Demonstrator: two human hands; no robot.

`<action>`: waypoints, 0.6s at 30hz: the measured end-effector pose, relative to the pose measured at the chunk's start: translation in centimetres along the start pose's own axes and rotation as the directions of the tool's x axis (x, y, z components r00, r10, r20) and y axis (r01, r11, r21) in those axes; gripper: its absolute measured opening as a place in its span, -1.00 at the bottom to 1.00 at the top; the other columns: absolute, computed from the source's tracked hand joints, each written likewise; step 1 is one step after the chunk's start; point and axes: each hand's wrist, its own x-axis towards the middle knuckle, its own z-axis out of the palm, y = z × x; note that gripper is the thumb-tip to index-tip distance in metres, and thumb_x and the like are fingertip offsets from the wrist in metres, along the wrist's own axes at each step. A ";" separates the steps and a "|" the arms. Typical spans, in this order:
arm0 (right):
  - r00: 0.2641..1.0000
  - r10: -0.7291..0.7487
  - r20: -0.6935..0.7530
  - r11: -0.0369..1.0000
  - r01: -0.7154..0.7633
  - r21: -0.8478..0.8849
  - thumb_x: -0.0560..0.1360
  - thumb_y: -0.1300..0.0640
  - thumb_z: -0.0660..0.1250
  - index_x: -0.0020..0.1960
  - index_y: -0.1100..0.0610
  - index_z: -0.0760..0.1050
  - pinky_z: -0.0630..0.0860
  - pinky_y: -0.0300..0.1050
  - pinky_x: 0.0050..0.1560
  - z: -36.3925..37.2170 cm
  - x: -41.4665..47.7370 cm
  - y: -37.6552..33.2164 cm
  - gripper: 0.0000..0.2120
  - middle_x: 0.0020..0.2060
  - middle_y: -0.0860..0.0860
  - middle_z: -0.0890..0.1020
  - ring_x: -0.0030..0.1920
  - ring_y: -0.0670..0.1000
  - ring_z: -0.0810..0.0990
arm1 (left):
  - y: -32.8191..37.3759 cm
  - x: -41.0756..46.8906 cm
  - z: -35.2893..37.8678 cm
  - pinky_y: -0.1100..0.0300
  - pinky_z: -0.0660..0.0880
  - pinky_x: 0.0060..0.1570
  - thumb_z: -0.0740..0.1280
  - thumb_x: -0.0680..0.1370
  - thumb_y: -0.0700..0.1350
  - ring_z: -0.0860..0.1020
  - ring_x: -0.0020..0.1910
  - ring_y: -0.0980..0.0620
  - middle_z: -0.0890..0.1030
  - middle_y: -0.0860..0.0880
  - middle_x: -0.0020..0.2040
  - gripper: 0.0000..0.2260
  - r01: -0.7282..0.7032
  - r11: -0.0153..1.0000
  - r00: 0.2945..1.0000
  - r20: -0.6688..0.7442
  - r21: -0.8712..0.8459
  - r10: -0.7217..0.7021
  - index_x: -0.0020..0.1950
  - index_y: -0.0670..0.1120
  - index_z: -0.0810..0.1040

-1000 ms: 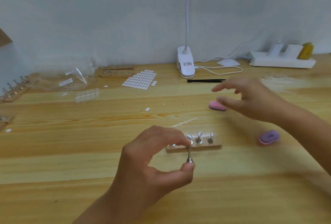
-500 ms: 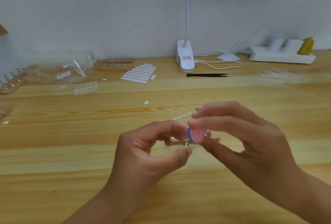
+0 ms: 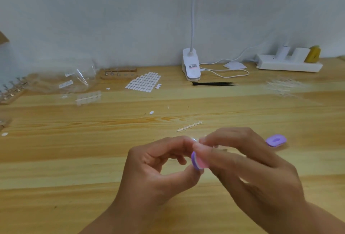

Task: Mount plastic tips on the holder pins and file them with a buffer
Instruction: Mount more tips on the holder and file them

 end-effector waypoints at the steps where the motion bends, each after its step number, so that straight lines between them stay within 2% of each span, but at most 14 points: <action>1: 0.999 -0.048 0.015 0.998 0.048 -0.035 0.49 0.43 0.43 0.21 0.22 0.60 0.49 -0.19 0.12 -0.1 0.0 0.1 -0.67 0.06 0.06 0.63 0.08 0.05 0.63 | 0.0 -0.1 0.0 0.05 0.56 -0.06 0.52 0.34 -0.15 0.65 -0.15 -0.11 0.72 -0.06 -0.13 -0.77 -0.010 1.000 1.000 0.015 -0.006 0.010 -0.03 0.03 0.72; 4: 0.998 -0.046 0.035 0.992 0.050 -0.114 0.43 0.45 0.44 0.22 0.25 0.58 0.48 -0.18 0.12 -0.7 -0.1 1.3 -0.62 0.05 0.08 0.63 0.07 0.04 0.61 | 0.0 0.0 -0.2 0.18 0.53 -0.09 0.53 0.33 -0.15 0.62 -0.17 0.02 0.70 -0.04 -0.16 -0.77 0.028 0.998 0.998 0.051 -0.060 -0.025 -0.03 -0.02 0.72; 6: 1.000 -0.030 0.001 0.995 0.030 -0.099 0.45 0.43 0.44 0.21 0.25 0.58 0.49 -0.18 0.10 -0.8 -0.2 1.5 -0.65 0.04 0.07 0.63 0.06 0.03 0.61 | -0.1 0.1 -0.4 0.22 0.54 -0.07 0.54 0.30 -0.14 0.63 -0.15 0.03 0.71 -0.08 -0.15 -0.76 0.082 0.989 0.996 0.050 -0.122 -0.076 -0.04 -0.06 0.72; 10: 0.995 -0.103 0.011 0.993 0.103 -0.063 0.45 0.45 0.44 0.21 0.26 0.59 0.52 -0.15 0.11 -0.4 -0.5 0.9 -0.65 0.06 0.08 0.63 0.08 0.08 0.63 | -0.1 0.1 -0.5 0.12 0.58 0.03 0.59 0.34 -0.01 0.65 -0.06 -0.09 0.71 -0.11 -0.08 -0.71 0.124 0.969 0.988 0.115 -0.216 -0.101 0.00 -0.08 0.71; 14: 1.000 0.009 -0.026 0.995 -0.011 -0.100 0.50 0.36 0.45 0.20 0.23 0.59 0.56 -0.11 -0.01 -0.8 -0.3 1.7 -0.71 0.03 0.06 0.63 0.02 0.02 0.66 | 0.1 0.2 -0.5 0.25 0.52 -0.05 0.59 0.33 0.02 0.61 -0.14 0.06 0.68 -0.04 -0.16 -0.67 0.176 0.947 0.978 0.158 -0.271 -0.136 -0.01 -0.13 0.70; 18: 0.995 -0.094 -0.022 0.993 0.093 -0.076 0.47 0.42 0.45 0.23 0.22 0.61 0.50 -0.15 0.09 -0.4 -0.7 0.8 -0.65 0.08 0.05 0.61 0.06 0.06 0.62 | -0.1 0.2 -0.5 0.20 0.56 0.00 0.58 0.34 0.02 0.64 -0.06 0.00 0.69 -0.12 -0.08 -0.63 0.252 0.912 0.961 0.197 -0.324 -0.195 0.04 -0.16 0.69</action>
